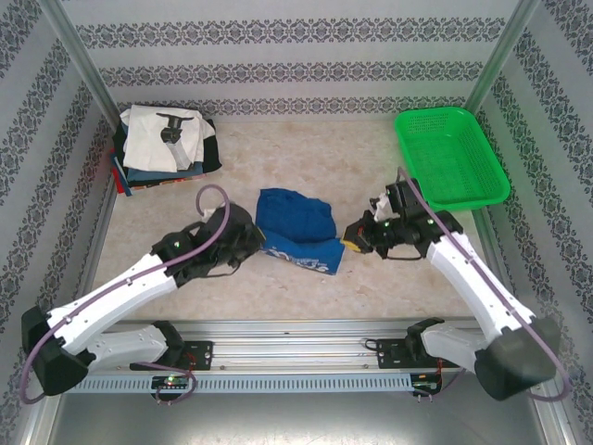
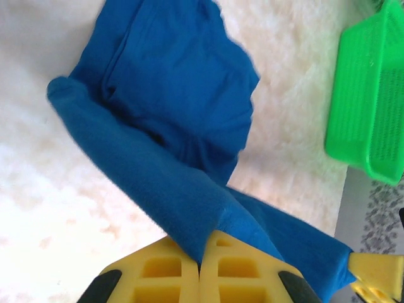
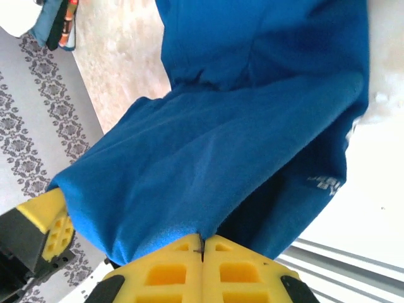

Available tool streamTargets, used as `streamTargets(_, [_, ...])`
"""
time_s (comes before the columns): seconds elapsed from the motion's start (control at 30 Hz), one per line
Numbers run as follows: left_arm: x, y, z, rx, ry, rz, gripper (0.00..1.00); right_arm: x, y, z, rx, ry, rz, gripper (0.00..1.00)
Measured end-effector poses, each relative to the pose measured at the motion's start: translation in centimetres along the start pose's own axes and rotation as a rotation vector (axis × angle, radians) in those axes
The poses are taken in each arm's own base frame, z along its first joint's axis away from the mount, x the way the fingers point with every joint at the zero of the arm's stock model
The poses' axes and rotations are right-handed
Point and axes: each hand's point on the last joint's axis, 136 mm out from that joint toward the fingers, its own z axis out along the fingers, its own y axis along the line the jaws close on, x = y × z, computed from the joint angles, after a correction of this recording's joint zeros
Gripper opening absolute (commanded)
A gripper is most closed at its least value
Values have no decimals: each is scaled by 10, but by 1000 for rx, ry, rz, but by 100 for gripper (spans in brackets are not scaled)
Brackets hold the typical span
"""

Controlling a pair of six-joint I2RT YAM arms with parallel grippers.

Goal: Fold and stack the t-shirts

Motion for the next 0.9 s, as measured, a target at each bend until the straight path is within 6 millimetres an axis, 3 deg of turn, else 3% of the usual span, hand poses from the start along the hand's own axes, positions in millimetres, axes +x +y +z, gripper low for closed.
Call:
streamTargets(0.37, [-56, -8, 49, -11, 53, -31, 0, -79, 21, 16, 3, -12, -12, 0])
streamTargets(0.47, [-69, -10, 67, -3, 76, -36, 0, -96, 15, 24, 14, -7, 8, 0])
streamTargets(0.77, [-91, 16, 128, -43, 170, -81, 2, -138, -15, 64, 71, 42, 71, 0])
streamTargets(0.83, [-98, 18, 146, -38, 194, -92, 8, -150, -22, 74, 81, 50, 83, 0])
streamTargets(0.87, [-101, 18, 154, -37, 203, -96, 16, -156, -24, 78, 85, 53, 90, 4])
streamTargets(0.9, [-105, 19, 165, -36, 214, -101, 30, -164, -26, 84, 88, 55, 95, 10])
